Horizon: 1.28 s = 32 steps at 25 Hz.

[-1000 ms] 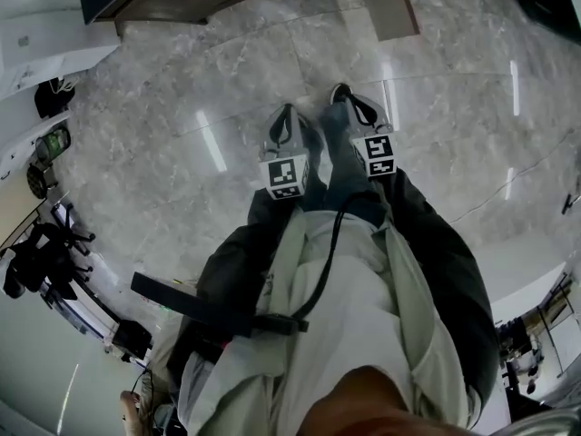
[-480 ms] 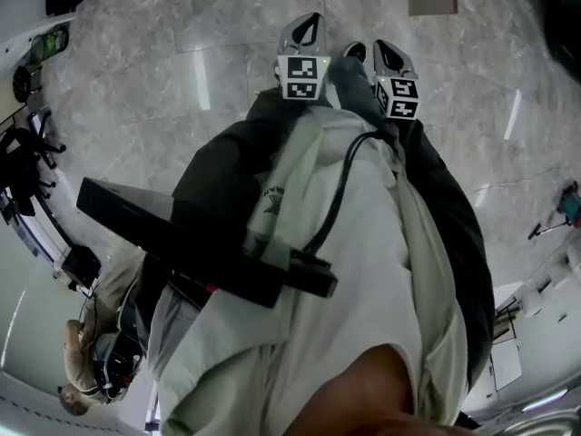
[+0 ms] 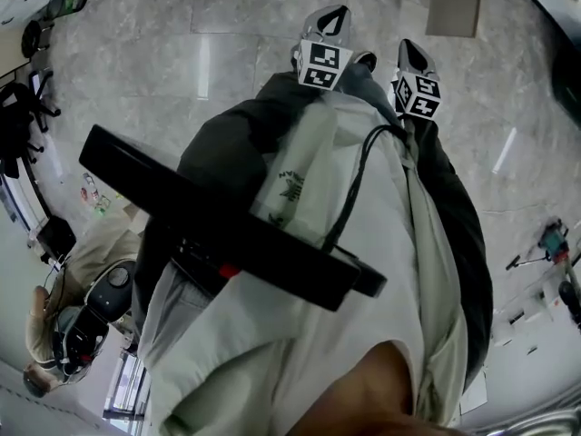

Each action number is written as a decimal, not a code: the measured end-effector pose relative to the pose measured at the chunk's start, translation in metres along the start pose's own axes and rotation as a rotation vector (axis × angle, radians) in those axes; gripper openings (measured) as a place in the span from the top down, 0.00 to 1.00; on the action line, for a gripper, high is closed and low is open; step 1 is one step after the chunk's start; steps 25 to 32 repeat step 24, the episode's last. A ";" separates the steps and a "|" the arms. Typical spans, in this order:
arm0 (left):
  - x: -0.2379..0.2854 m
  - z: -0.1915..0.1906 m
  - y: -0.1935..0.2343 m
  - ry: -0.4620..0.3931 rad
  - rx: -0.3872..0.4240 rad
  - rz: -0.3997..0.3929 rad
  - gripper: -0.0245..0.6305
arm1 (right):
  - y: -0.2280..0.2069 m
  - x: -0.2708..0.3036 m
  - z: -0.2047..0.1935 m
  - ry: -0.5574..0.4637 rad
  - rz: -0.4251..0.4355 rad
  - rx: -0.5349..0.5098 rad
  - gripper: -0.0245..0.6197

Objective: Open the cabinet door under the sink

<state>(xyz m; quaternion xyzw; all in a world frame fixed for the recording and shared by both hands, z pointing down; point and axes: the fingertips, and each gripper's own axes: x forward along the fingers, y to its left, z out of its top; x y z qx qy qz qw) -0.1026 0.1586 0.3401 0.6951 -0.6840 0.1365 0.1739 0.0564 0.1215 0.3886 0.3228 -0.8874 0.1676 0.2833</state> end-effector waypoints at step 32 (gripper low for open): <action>0.027 0.013 0.006 0.016 0.044 -0.056 0.95 | -0.005 0.019 0.018 0.014 -0.004 -0.010 0.96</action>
